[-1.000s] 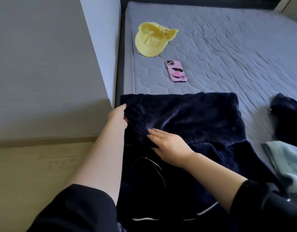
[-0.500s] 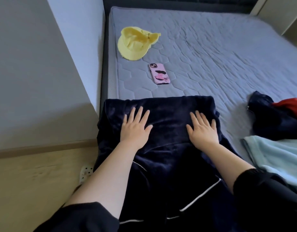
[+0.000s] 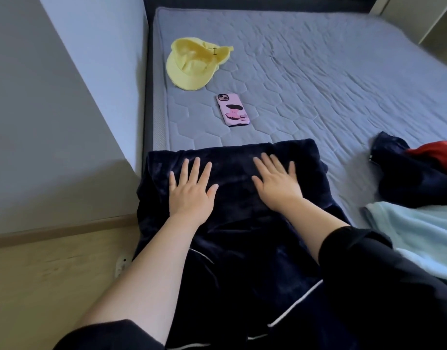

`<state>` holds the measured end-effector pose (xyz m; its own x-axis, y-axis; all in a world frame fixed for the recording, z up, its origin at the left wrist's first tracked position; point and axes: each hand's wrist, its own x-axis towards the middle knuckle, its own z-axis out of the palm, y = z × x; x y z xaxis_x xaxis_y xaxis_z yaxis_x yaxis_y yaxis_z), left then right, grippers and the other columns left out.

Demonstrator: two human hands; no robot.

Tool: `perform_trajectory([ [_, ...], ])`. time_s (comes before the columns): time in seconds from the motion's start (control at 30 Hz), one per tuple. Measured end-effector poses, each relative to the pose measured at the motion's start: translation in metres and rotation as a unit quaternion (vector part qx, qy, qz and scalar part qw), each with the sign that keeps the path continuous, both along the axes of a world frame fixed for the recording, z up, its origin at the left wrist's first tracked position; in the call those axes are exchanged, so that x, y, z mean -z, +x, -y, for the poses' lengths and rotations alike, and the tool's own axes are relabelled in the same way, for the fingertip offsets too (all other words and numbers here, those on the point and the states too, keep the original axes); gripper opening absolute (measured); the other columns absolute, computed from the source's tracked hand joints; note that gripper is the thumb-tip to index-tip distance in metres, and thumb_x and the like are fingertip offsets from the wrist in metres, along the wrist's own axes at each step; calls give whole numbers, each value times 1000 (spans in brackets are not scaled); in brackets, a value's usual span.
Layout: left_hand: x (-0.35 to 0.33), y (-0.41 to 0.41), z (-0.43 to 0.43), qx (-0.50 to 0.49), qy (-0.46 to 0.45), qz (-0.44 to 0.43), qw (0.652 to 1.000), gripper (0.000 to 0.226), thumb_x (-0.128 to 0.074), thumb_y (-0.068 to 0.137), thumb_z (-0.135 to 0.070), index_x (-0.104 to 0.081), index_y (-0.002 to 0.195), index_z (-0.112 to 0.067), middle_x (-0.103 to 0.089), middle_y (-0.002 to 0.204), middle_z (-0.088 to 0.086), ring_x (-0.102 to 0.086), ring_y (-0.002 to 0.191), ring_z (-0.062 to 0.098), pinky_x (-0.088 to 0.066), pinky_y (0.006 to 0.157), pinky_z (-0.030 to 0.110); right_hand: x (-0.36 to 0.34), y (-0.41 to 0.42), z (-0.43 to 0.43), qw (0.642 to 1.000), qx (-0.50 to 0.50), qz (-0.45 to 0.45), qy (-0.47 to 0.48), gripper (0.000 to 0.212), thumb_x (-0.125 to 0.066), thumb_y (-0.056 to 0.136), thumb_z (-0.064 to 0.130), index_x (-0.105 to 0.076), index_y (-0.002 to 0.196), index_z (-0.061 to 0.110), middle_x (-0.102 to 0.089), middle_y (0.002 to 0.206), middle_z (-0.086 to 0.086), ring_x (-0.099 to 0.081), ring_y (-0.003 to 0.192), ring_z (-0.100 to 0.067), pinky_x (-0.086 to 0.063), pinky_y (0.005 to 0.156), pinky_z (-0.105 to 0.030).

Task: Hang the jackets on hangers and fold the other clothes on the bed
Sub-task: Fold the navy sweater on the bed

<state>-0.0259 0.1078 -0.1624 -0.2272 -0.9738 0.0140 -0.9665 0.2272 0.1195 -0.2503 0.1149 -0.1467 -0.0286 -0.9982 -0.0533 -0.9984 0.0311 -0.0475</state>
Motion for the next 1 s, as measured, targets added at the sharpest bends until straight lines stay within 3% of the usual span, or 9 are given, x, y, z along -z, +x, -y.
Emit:
perform_trajectory([
  [0.27, -9, 5, 12, -21, 21, 30, 999, 63, -13, 96, -56, 2, 152, -30, 9, 161, -3, 13, 147, 19, 4, 116, 51, 3, -52, -7, 985, 169, -11, 15, 61, -17, 97, 44, -5, 153, 23, 2, 161, 0, 7, 148, -23, 7, 116, -53],
  [0.4, -29, 8, 35, 27, 21, 63, 997, 70, -32, 95, -58, -2, 152, -30, 7, 161, 0, 17, 146, 26, 5, 114, 56, -18, -38, 13, 995, 95, -12, -38, 78, -43, 84, 10, -5, 152, 15, 3, 161, -7, 8, 147, -26, 5, 116, -51],
  [0.47, -42, 11, 52, 63, 49, 66, 995, 82, -38, 90, -66, 4, 152, -31, 7, 161, -1, 16, 146, 26, 5, 114, 56, -33, -25, 31, 998, 34, 43, -40, 88, -49, 76, 2, -9, 152, 17, -1, 161, -4, 7, 148, -24, 4, 118, -48],
  [0.57, -60, 15, 77, 92, 98, 71, 988, 95, -44, 83, -73, 4, 152, -28, 0, 161, -1, 12, 147, 23, 5, 115, 54, -54, -6, 62, 988, -3, 134, 72, 89, -54, 74, 3, -13, 152, 24, -7, 161, 0, 4, 148, -21, 3, 119, -46],
  [0.67, -73, 26, 97, 83, 180, 67, 978, 106, -62, 76, -67, -2, 153, -24, -25, 157, 4, -14, 146, 24, -2, 115, 53, -67, -5, 85, 973, -29, 95, 209, 89, -66, 77, 7, -19, 151, 26, -24, 156, -8, -17, 144, -24, -17, 116, -42],
  [0.73, -80, 37, 105, 88, 235, 64, 966, 93, -73, 72, -57, -29, 145, -22, -50, 141, 1, -43, 131, 25, -24, 111, 48, -74, -13, 92, 952, -24, 83, 295, 79, -74, 77, 10, -34, 143, 22, -46, 141, -7, -47, 121, -24, -38, 98, -34],
  [0.8, -86, 43, 109, 96, 270, 48, 957, 62, -81, 69, -43, -52, 119, -21, -61, 121, 0, -56, 109, 22, -43, 94, 37, -78, -18, 93, 947, -20, 55, 316, 64, -78, 75, 10, -48, 130, 18, -56, 126, -4, -54, 109, -24, -45, 91, -33],
  [0.9, -94, 37, 104, 78, 214, 73, 971, 38, -83, 68, -35, -54, 90, -22, -62, 95, -1, -58, 91, 22, -48, 75, 33, -78, -16, 91, 970, -16, -28, 242, 40, -80, 71, 16, -60, 106, 18, -63, 108, -4, -59, 101, -26, -46, 86, -33],
  [1.0, -107, 24, 94, 33, 96, 117, 988, 29, -76, 76, -27, -48, 81, -20, -55, 86, -1, -55, 84, 25, -42, 65, 31, -83, -14, 84, 990, -28, -100, 99, 21, -65, 75, 14, -52, 90, 21, -63, 103, -3, -58, 100, -26, -35, 90, -35],
])
